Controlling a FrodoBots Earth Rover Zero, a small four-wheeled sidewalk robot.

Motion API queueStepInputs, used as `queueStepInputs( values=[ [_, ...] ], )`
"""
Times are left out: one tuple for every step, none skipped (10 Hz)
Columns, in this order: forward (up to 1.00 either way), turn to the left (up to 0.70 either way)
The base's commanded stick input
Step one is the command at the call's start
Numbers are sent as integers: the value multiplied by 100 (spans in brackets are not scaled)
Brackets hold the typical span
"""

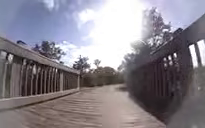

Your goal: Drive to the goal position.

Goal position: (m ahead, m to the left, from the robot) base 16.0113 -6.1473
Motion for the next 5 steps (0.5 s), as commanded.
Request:
queueStepInputs(
  values=[
    [70, 0],
    [70, 0],
    [70, 0],
    [70, 0],
    [70, 0]
  ],
)
